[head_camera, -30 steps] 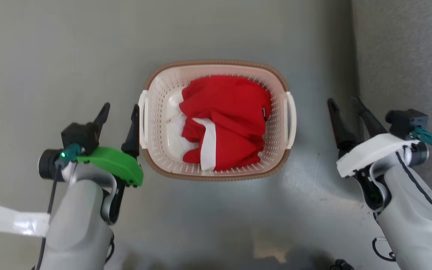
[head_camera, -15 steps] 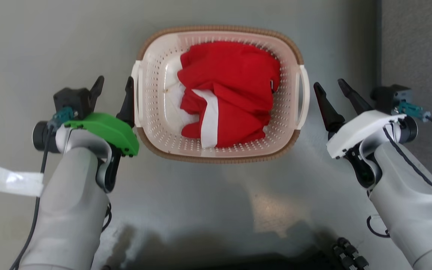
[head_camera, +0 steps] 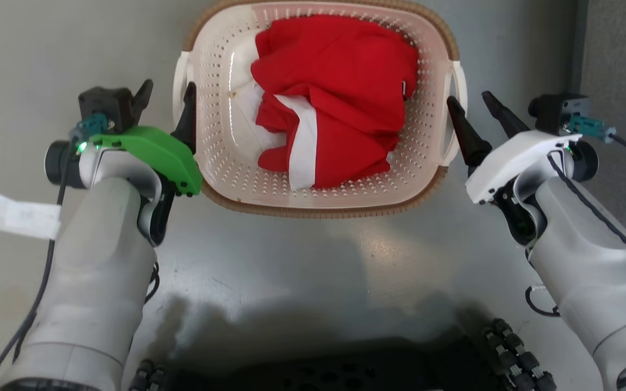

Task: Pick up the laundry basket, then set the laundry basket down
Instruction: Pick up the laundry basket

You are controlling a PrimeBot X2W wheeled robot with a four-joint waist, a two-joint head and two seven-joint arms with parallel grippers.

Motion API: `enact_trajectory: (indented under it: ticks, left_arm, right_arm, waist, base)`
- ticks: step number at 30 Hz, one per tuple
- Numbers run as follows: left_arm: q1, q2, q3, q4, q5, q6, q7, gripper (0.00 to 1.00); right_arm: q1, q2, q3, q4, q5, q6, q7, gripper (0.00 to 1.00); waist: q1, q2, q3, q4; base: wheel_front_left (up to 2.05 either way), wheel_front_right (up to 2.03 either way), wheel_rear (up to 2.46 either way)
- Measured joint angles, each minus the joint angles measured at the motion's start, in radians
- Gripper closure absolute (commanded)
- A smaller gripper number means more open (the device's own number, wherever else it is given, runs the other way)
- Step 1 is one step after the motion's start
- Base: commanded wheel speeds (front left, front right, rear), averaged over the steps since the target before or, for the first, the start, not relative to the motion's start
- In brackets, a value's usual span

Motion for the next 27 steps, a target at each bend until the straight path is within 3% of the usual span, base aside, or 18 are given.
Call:
enact_trajectory:
  ticks: [21,22,23,24,26,27]
  left_arm:
    - [-0.109,-0.002,-0.065,0.144,-0.068,-0.014,0.020,0.00]
    - [-0.110,-0.002,-0.067,0.149,-0.070,-0.014,0.020,0.00]
    - [-0.111,-0.002,-0.069,0.152,-0.072,-0.014,0.020,0.07]
    - [-0.114,-0.002,-0.071,0.154,-0.075,-0.015,0.020,0.39]
    - [-0.123,-0.003,-0.076,0.162,-0.078,-0.019,0.020,0.91]
    - [-0.129,-0.006,-0.079,0.165,-0.079,-0.019,0.020,1.00]
  right_arm:
    - [-0.128,0.015,0.089,0.091,0.065,0.000,-0.005,0.00]
    - [-0.130,0.015,0.092,0.093,0.067,0.000,-0.006,0.08]
    - [-0.133,0.016,0.095,0.096,0.069,0.000,-0.006,0.20]
    - [-0.137,0.017,0.099,0.098,0.076,0.000,-0.006,0.51]
    - [-0.146,0.018,0.110,0.101,0.084,0.001,-0.008,0.75]
    - [-0.149,0.020,0.114,0.101,0.086,0.004,-0.012,0.84]
  waist:
    - [0.0000,0.0000,0.111,-0.015]
    - [0.0000,0.0000,0.113,-0.015]
    - [-0.0001,0.0000,0.114,-0.015]
    - [-0.0001,0.0000,0.115,-0.015]
    - [0.0000,0.0000,0.116,-0.016]
    - [-0.0001,0.0000,0.117,-0.016]
  base:
    - [0.00,0.00,0.00]
    - [0.00,0.00,0.00]
    - [0.00,0.00,0.00]
    - [0.00,0.00,0.00]
    - [0.00,0.00,0.00]
    - [0.00,0.00,0.00]
